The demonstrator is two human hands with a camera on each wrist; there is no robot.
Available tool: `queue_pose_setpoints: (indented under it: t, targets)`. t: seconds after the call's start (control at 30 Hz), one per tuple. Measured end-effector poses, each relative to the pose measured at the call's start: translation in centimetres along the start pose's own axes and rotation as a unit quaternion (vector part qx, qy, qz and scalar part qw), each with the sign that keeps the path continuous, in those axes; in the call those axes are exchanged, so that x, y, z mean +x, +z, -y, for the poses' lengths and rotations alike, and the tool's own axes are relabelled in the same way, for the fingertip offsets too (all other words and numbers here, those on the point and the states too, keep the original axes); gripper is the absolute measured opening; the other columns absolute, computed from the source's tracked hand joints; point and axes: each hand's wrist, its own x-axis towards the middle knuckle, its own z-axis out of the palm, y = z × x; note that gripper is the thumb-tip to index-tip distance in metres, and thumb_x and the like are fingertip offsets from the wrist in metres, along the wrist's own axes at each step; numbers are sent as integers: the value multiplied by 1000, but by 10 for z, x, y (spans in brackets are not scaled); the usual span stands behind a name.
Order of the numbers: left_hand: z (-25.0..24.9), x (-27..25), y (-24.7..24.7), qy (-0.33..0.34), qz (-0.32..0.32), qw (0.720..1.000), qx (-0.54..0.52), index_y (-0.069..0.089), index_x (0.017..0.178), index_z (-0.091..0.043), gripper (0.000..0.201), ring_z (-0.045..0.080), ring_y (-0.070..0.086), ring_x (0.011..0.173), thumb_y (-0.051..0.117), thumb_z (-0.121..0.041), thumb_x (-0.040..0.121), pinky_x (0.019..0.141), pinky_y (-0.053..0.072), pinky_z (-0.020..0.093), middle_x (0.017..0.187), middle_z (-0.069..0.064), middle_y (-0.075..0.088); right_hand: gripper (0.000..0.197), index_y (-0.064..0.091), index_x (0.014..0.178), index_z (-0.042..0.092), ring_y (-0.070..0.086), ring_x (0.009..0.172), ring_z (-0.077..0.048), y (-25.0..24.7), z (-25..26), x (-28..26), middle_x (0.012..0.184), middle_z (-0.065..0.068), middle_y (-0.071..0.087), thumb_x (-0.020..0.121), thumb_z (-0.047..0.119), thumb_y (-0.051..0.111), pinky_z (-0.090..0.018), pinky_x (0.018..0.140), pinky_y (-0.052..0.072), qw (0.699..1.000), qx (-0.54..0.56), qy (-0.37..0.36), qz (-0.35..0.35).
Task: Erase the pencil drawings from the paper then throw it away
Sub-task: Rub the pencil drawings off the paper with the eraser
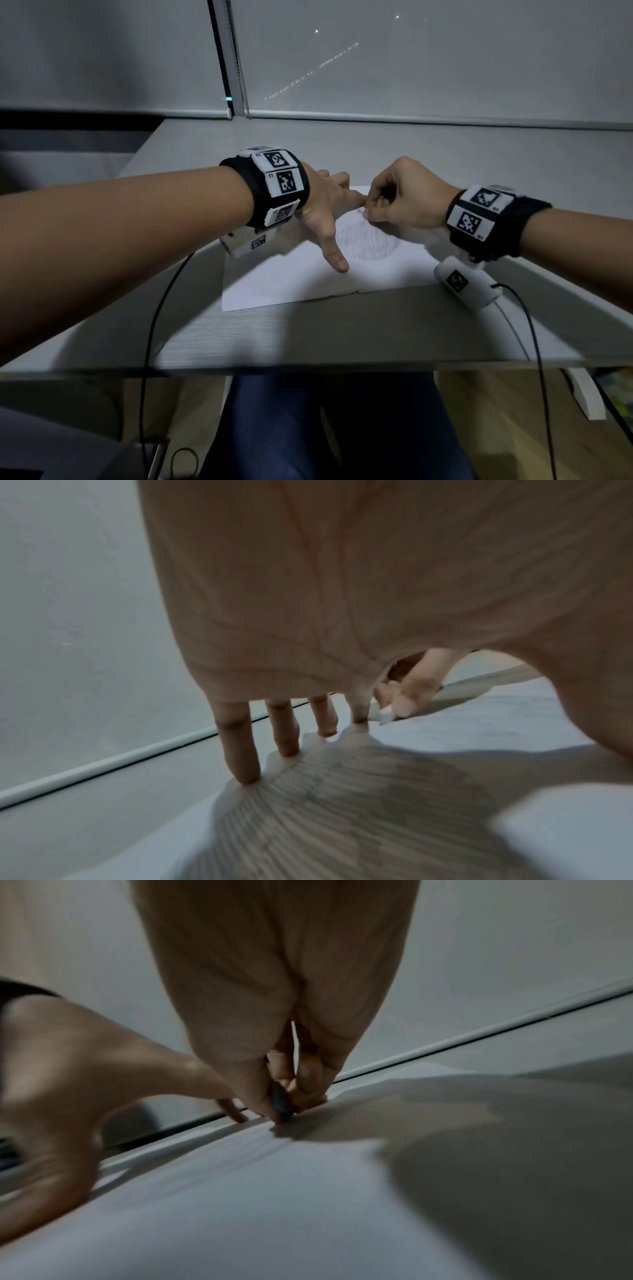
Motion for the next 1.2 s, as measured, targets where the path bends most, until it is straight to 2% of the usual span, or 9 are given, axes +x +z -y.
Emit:
queue_pose_setpoints:
  t: [0.13,0.3,0.4,0.53,0.73,0.8,0.93,1.1,1.2]
  targets:
    - [2,1,2,-9,-6,1000,-1,17,155,-58,139,28,42,117,68,-101,33,98,51,57,123,-6,35,5,82,78,11,54,52,-5,1,7,-14,63,-6,72,83,11,82,-15,57,49,997,31,-30,60]
    - [0,2,1,-18,-6,1000,-25,3,163,-59,149,29,39,127,81,-92,41,94,47,51,131,-8,32,7,83,78,11,59,57,-10,-9,-15,2,69,-7,76,80,17,85,-30,66,54,999,-1,30,-13]
    - [-1,1,0,-21,-9,1000,-20,2,165,-56,151,30,39,132,81,-92,42,97,48,53,134,-8,32,9,81,77,10,60,55,-7,-7,-13,0,68,-3,74,81,17,84,-25,64,52,999,-4,38,-25]
    - [-2,1,0,-16,-19,1000,-14,8,164,-53,142,28,42,126,82,-89,49,97,48,50,131,-4,35,7,80,78,10,63,52,-1,1,5,-15,64,-1,75,83,14,83,-13,59,50,999,9,-14,40]
    - [-2,-1,-1,-11,-16,1000,-21,6,165,-54,145,29,41,126,84,-88,47,96,48,51,131,-3,34,9,81,75,12,66,60,-12,-9,-11,5,69,-3,76,81,18,84,-30,66,57,999,-26,41,-19]
    - [-1,-1,0,-11,-17,1000,-18,7,165,-53,144,29,40,127,84,-88,48,95,47,50,132,-3,35,9,80,74,11,63,56,-9,-4,-5,1,66,-1,74,82,16,83,-26,63,55,999,-19,30,-17]
    - [-2,1,0,-15,-23,1000,-11,17,162,-48,137,29,42,128,82,-89,49,100,49,54,130,-4,36,8,80,75,11,58,50,-1,8,13,-13,61,1,71,82,14,82,-11,57,48,1000,-3,-16,27]
    - [-1,0,0,-10,-10,1000,-21,3,167,-51,148,30,39,130,85,-87,48,90,45,48,132,-6,32,10,81,72,13,65,59,-10,-9,-9,2,66,-1,76,81,18,84,-25,67,55,999,-31,30,-16]
    - [-1,-2,-2,-16,-12,1000,-18,2,168,-49,148,32,40,136,80,-92,49,92,46,48,138,-6,32,11,80,72,14,64,60,-12,-12,-17,3,67,-1,76,81,20,83,-26,67,56,997,-35,51,-34]
